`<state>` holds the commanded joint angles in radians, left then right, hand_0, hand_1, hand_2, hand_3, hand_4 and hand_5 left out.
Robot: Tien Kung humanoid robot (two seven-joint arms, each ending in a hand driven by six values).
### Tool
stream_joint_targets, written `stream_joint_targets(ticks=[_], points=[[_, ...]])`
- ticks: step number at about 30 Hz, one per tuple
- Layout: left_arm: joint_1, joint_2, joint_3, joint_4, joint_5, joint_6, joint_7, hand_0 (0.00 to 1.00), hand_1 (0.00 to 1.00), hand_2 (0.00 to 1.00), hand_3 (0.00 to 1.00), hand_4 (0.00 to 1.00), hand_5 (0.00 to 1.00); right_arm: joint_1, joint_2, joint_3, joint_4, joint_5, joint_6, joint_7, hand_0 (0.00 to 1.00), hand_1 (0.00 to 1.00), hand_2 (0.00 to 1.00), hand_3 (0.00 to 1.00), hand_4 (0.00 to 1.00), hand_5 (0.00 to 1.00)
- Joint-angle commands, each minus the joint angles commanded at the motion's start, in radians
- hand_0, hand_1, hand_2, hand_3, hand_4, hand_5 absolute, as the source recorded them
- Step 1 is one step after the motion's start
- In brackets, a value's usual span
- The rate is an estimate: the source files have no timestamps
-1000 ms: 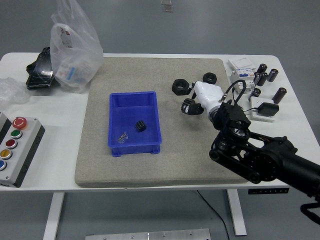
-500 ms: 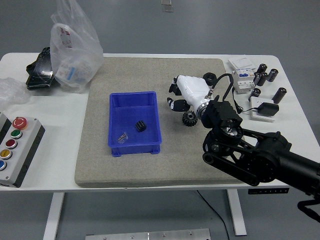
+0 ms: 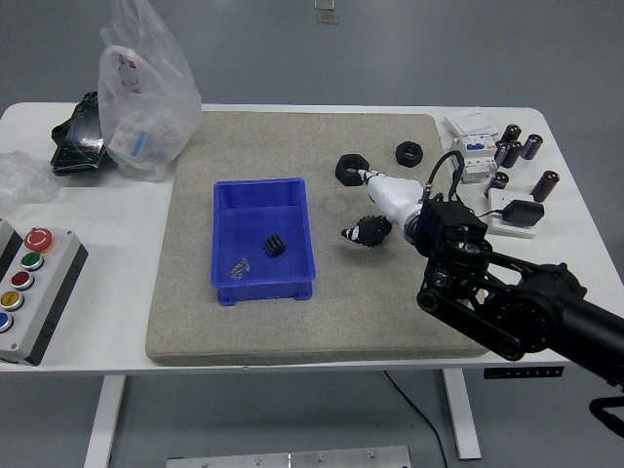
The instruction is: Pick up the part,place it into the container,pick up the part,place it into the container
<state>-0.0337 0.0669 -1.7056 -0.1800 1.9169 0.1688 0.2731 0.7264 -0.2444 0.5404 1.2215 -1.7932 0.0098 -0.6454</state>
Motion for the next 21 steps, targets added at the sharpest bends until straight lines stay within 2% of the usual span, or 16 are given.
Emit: stream_joint_targets(ticks=[4,5,10,11,16,17,21], points=[[0.000,0.000,0.000,0.000,-0.001,0.000,-0.001,0.734,0.671,0.593,0.661,0.497,0.002,-0.001,0.002,-0.006,-0.038,0.013,-0.006,0.000,0.450,0.870,0.970,0.998,0.894,0.427],[0.000,0.000,0.000,0.000,-0.001,0.000,-0.001,0.733,0.669,0.593,0.659,0.492,0.002,-0.001,0.004,-0.010,-0.049,0.017,-0.013,0.000,0.423,0.808,0.880,0.952,0.895,0.432],[-0.002,0.000,0.004,0.000,-0.005,0.000,-0.003,0.733,0.669,0.593,0.659,0.492,0.002,0.000,0.017,-0.035,-0.089,0.033,-0.059,0.000,0.423,0.808,0.880,0.952,0.895,0.432],[-0.002,0.000,0.005,0.000,-0.006,0.000,-0.003,0.732,0.669,0.593,0.657,0.492,0.002,0.000,0.019,-0.041,-0.095,0.038,-0.067,0.000,0.343,0.680,0.662,0.709,0.719,0.267],[-0.002,0.000,0.006,0.000,-0.009,0.000,-0.006,0.732,0.669,0.593,0.657,0.492,0.002,-0.002,0.026,-0.066,-0.114,0.067,-0.094,0.000,0.343,0.680,0.662,0.709,0.719,0.267],[-0.002,0.000,0.005,0.000,-0.009,0.000,-0.007,0.730,0.667,0.592,0.657,0.491,0.002,-0.002,0.027,-0.069,-0.115,0.070,-0.098,0.000,0.316,0.621,0.539,0.639,0.578,0.123],[-0.002,0.001,0.006,0.000,-0.010,0.002,-0.010,0.730,0.667,0.592,0.657,0.491,0.002,-0.003,0.029,-0.076,-0.117,0.071,-0.122,0.000,0.316,0.621,0.539,0.639,0.578,0.123]])
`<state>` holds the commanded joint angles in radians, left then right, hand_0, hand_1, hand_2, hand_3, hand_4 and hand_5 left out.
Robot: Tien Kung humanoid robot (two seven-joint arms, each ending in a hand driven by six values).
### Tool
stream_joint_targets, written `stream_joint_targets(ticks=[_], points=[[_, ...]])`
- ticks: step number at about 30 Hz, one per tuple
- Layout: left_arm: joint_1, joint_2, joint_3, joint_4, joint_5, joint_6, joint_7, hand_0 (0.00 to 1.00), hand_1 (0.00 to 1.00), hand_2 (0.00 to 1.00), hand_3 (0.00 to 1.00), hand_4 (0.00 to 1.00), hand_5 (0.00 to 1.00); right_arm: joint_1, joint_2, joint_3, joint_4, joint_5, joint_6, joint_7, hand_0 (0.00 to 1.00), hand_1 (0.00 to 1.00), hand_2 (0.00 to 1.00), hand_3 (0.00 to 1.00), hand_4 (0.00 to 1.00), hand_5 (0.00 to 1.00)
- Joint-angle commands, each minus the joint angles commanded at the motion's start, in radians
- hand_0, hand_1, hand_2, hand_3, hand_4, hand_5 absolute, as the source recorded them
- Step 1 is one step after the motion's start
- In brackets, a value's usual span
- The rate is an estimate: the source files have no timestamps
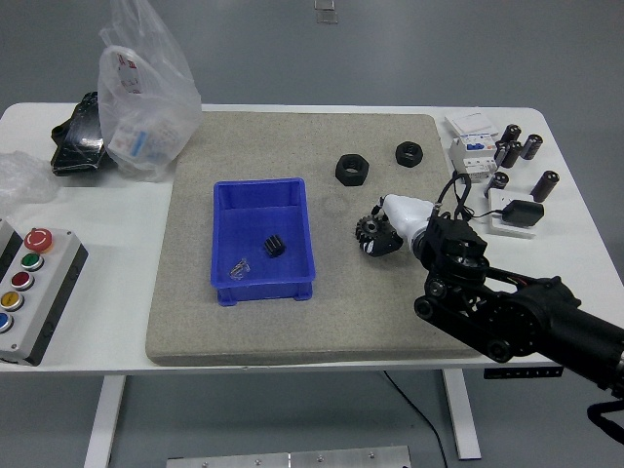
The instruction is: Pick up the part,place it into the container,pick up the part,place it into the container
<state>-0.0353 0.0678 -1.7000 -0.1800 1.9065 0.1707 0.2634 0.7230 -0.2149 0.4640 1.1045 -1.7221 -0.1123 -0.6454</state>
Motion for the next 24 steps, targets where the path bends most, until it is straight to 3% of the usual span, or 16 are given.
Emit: stream_joint_targets(ticks=[2,3,8,10,16,24], points=[[0.000,0.000,0.001,0.000,-0.002,0.001,-0.002,0.730,0.667,0.592,0.657,0.491,0.002,-0.001,0.000,-0.002,0.000,-0.004,-0.018,0.000,0.316,0.621,0.539,0.639,0.578,0.123],[0.000,0.000,0.001,0.000,-0.002,0.001,-0.004,0.728,0.666,0.590,0.656,0.491,0.002,-0.001,0.000,-0.002,-0.001,-0.006,-0.026,0.000,0.312,0.566,0.410,0.509,0.476,0.037],[0.000,0.000,0.002,0.000,-0.007,0.004,-0.011,0.728,0.666,0.590,0.656,0.491,0.002,-0.002,-0.005,0.001,0.007,-0.032,-0.059,0.000,0.312,0.566,0.410,0.509,0.476,0.037],[-0.001,0.000,0.003,0.000,-0.009,0.006,-0.014,0.726,0.664,0.590,0.653,0.491,0.002,-0.001,-0.010,0.007,0.021,-0.051,-0.071,0.000,0.310,0.551,0.399,0.497,0.426,0.012],[-0.001,0.001,0.002,0.000,-0.010,0.010,-0.017,0.725,0.663,0.589,0.650,0.491,0.002,0.022,-0.022,0.018,0.108,-0.113,-0.106,0.000,0.315,0.547,0.393,0.498,0.425,0.012],[0.000,0.002,0.004,0.000,-0.011,0.011,-0.017,0.723,0.662,0.589,0.650,0.490,0.002,0.060,0.014,-0.060,0.187,-0.057,-0.235,0.000,0.307,0.549,0.398,0.509,0.436,0.008]])
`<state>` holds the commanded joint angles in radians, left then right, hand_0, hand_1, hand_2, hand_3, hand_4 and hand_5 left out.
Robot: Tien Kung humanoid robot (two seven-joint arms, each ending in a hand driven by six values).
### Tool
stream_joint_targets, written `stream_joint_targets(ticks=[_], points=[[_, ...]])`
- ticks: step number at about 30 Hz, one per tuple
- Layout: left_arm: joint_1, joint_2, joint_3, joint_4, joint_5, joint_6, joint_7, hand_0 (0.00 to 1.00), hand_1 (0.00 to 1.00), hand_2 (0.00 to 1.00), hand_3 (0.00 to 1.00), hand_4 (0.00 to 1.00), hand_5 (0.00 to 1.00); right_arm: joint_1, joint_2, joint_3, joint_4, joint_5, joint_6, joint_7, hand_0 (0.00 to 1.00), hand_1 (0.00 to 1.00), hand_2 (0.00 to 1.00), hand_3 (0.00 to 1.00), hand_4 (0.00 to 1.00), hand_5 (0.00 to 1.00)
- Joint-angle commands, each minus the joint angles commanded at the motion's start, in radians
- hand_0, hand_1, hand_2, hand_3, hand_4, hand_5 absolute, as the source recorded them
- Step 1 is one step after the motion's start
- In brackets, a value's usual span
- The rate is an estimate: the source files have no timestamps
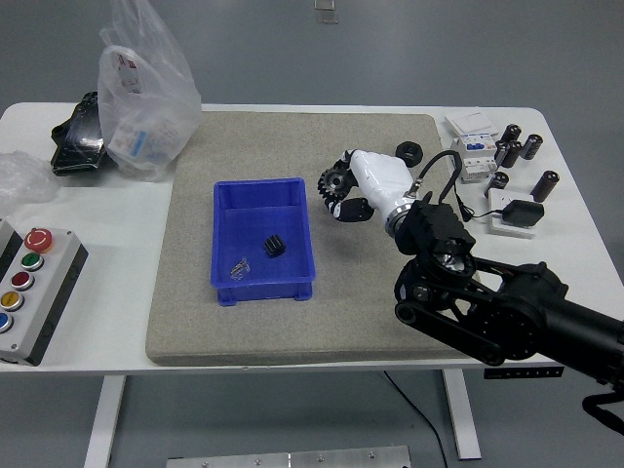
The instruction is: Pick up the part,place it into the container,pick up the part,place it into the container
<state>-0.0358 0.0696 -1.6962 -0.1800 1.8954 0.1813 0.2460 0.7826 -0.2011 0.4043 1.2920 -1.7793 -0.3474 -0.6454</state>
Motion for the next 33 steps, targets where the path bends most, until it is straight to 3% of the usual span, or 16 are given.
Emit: stream_joint_targets(ticks=[3,6,7,8,13,14,19,20,26,27,33], points=[[0.000,0.000,0.000,0.000,-0.001,0.000,0.000,0.722,0.660,0.588,0.648,0.490,0.002,0.014,0.013,-0.039,0.003,0.039,-0.038,0.002,0.303,0.551,0.418,0.531,0.464,0.002],[0.000,0.001,0.000,0.000,0.001,0.001,0.002,0.722,0.660,0.588,0.648,0.490,0.002,0.028,0.023,-0.059,-0.001,0.049,-0.045,0.024,0.303,0.551,0.418,0.531,0.464,0.002],[0.000,0.001,-0.001,0.000,0.003,0.002,0.003,0.722,0.660,0.588,0.648,0.490,0.002,0.032,0.026,-0.063,-0.002,0.052,-0.039,0.037,0.303,0.551,0.418,0.531,0.464,0.002],[0.000,0.001,-0.001,0.000,0.004,0.003,0.003,0.721,0.656,0.587,0.647,0.488,0.002,0.035,0.028,-0.064,-0.004,0.057,-0.033,0.048,0.343,0.632,0.608,0.661,0.470,0.002],[-0.003,0.002,0.000,0.000,0.007,0.005,0.004,0.721,0.656,0.587,0.647,0.488,0.002,0.051,0.043,-0.072,-0.013,0.089,0.013,0.136,0.343,0.632,0.608,0.661,0.470,0.002],[-0.003,0.002,0.000,0.000,0.008,0.005,0.004,0.720,0.655,0.586,0.646,0.488,0.002,0.053,0.045,-0.072,-0.014,0.090,0.017,0.148,0.394,0.672,0.689,0.707,0.311,0.019],[-0.005,0.003,0.001,0.000,0.010,0.005,0.003,0.720,0.655,0.586,0.646,0.488,0.002,0.061,0.053,-0.068,-0.019,0.092,0.049,0.180,0.394,0.672,0.689,0.707,0.311,0.019],[-0.005,0.003,0.000,0.000,0.010,0.005,0.003,0.719,0.654,0.585,0.646,0.486,0.002,0.061,0.053,-0.066,-0.020,0.091,0.055,0.178,0.414,0.734,0.794,0.807,0.507,0.040],[-0.003,0.003,-0.002,0.000,0.014,0.005,0.004,0.719,0.654,0.585,0.646,0.486,0.002,0.056,0.052,-0.053,-0.023,0.096,0.079,0.156,0.414,0.734,0.794,0.807,0.507,0.040],[-0.003,0.003,-0.002,0.000,0.014,0.005,0.004,0.719,0.652,0.584,0.645,0.484,0.002,0.055,0.051,-0.051,-0.023,0.098,0.083,0.152,0.432,0.745,0.810,0.848,0.572,0.062],[-0.003,0.003,-0.002,0.000,0.014,0.004,0.002,0.719,0.649,0.584,0.644,0.480,0.002,0.044,0.047,-0.035,-0.025,0.105,0.098,0.132,0.451,0.749,0.815,0.858,0.589,0.076]])
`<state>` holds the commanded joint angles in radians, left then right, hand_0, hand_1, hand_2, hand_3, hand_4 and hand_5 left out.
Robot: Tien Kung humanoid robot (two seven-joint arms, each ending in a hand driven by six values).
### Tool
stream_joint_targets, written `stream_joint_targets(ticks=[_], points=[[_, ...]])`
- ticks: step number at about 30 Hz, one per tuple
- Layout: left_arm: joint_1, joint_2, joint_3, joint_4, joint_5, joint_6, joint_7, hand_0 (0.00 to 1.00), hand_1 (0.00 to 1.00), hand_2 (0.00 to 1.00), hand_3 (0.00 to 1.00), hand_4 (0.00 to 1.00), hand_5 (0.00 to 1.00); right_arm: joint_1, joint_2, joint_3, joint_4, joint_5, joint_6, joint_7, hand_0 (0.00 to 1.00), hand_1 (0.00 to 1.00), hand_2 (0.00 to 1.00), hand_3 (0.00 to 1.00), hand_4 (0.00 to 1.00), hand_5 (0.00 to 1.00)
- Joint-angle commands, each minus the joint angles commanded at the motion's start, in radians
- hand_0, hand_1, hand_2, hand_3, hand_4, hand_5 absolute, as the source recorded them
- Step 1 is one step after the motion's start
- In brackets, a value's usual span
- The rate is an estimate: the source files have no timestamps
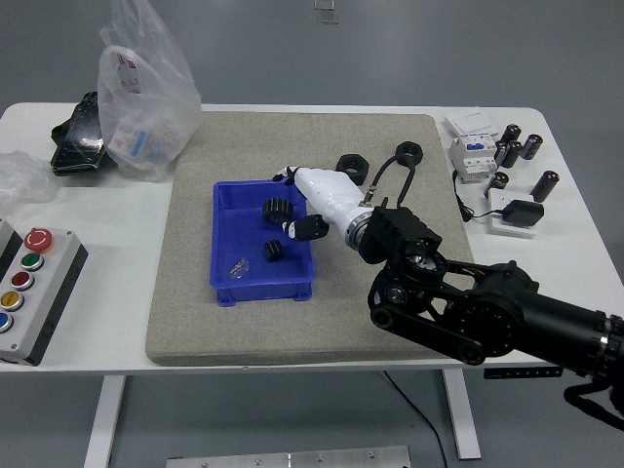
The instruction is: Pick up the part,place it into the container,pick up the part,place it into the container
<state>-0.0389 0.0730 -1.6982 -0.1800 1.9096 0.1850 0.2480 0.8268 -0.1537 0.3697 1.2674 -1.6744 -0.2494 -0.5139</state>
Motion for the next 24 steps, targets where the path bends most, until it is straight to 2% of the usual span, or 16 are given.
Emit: stream_joint_targets(ticks=[4,5,11,12,16,17,18,21,24], points=[[0.000,0.000,-0.002,0.000,0.002,0.000,0.000,0.719,0.649,0.584,0.644,0.480,0.002,-0.016,-0.009,0.024,0.002,-0.020,-0.023,-0.010,0.451,0.749,0.815,0.858,0.589,0.076],[0.000,-0.001,-0.002,0.000,0.002,0.000,-0.001,0.719,0.645,0.583,0.642,0.472,0.002,-0.022,-0.014,0.036,0.004,-0.026,-0.032,-0.013,0.438,0.747,0.802,0.849,0.618,0.109],[0.004,-0.006,-0.005,0.000,0.000,0.000,-0.001,0.719,0.645,0.583,0.642,0.472,0.002,-0.122,-0.073,0.168,0.010,-0.036,-0.143,0.000,0.438,0.747,0.802,0.849,0.618,0.109],[0.005,-0.007,-0.006,0.000,0.000,0.000,-0.001,0.718,0.645,0.582,0.642,0.468,0.002,-0.143,-0.083,0.196,0.007,-0.028,-0.163,0.012,0.469,0.717,0.761,0.758,0.619,0.136],[0.008,-0.007,-0.011,0.000,0.000,0.001,-0.001,0.718,0.645,0.582,0.642,0.468,0.002,-0.228,-0.112,0.303,-0.006,0.034,-0.231,0.087,0.469,0.717,0.761,0.758,0.619,0.136],[0.008,-0.007,-0.010,0.000,-0.002,0.001,-0.002,0.718,0.644,0.581,0.641,0.470,0.002,-0.245,-0.116,0.324,-0.008,0.053,-0.243,0.106,0.527,0.707,0.744,0.727,0.617,0.173],[0.008,-0.008,-0.010,0.000,-0.003,0.000,-0.003,0.718,0.644,0.581,0.641,0.470,0.002,-0.265,-0.119,0.350,-0.010,0.076,-0.256,0.129,0.527,0.707,0.744,0.727,0.617,0.173],[0.010,-0.010,-0.009,0.000,-0.009,-0.002,-0.005,0.718,0.644,0.581,0.641,0.470,0.002,-0.342,-0.128,0.441,-0.013,0.177,-0.298,0.230,0.527,0.707,0.744,0.727,0.617,0.173],[0.012,-0.012,-0.013,0.000,-0.007,-0.004,-0.004,0.717,0.645,0.581,0.642,0.480,0.002,-0.412,-0.131,0.520,-0.004,0.286,-0.305,0.337,0.558,0.699,0.723,0.704,0.645,0.209]])
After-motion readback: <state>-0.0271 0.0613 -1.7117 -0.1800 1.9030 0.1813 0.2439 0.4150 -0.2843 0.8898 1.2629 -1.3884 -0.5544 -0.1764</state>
